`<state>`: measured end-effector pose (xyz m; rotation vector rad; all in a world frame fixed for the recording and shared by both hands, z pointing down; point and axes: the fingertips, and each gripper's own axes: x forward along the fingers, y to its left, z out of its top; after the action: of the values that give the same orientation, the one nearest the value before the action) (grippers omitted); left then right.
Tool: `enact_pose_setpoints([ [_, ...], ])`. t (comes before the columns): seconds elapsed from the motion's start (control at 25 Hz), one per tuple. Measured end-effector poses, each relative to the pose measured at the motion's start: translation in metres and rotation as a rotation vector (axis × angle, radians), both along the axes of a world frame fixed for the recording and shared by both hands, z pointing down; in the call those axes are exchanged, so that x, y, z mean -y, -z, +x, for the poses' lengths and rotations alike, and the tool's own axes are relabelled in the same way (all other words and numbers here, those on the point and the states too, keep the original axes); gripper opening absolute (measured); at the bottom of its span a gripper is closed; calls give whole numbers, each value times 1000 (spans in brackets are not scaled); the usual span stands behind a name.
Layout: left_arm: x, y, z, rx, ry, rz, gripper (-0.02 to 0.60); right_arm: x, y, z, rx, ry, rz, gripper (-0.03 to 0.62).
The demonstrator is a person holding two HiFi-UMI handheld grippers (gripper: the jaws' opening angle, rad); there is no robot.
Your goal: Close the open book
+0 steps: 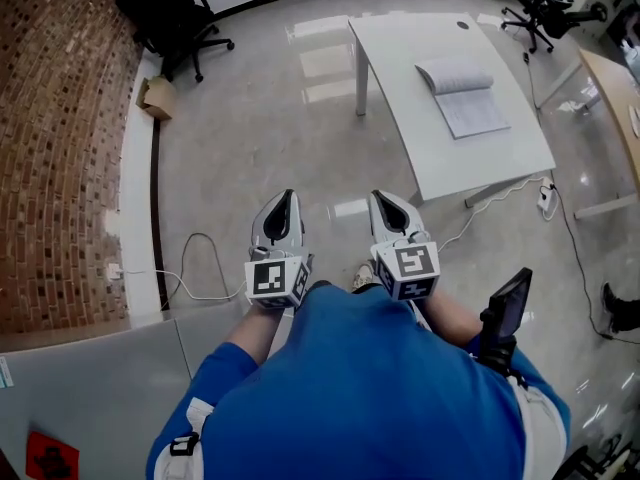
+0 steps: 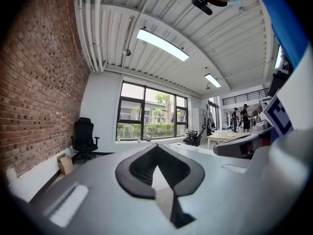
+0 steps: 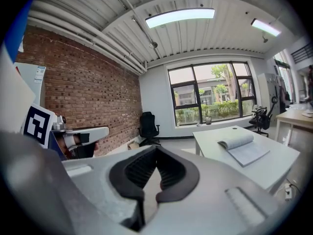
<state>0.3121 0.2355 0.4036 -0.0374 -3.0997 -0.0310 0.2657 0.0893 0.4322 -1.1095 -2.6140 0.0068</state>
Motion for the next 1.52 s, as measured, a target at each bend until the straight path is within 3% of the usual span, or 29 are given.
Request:
enact_pose_setpoints([
  [0.32, -68, -9, -60, -3, -42, 25, 8, -59, -15, -53, 7, -56, 31, 2],
  [0.92, -217, -5, -140, 23, -186, 54, 8, -205, -8, -114, 36, -211, 42, 3],
  [1.16, -209, -7, -186, 5, -263, 57, 8, -198, -6, -146, 18, -278, 47, 3],
  [1.52, -164, -7, -306, -21, -409, 33, 8, -160, -10, -245, 7, -410, 17, 3],
])
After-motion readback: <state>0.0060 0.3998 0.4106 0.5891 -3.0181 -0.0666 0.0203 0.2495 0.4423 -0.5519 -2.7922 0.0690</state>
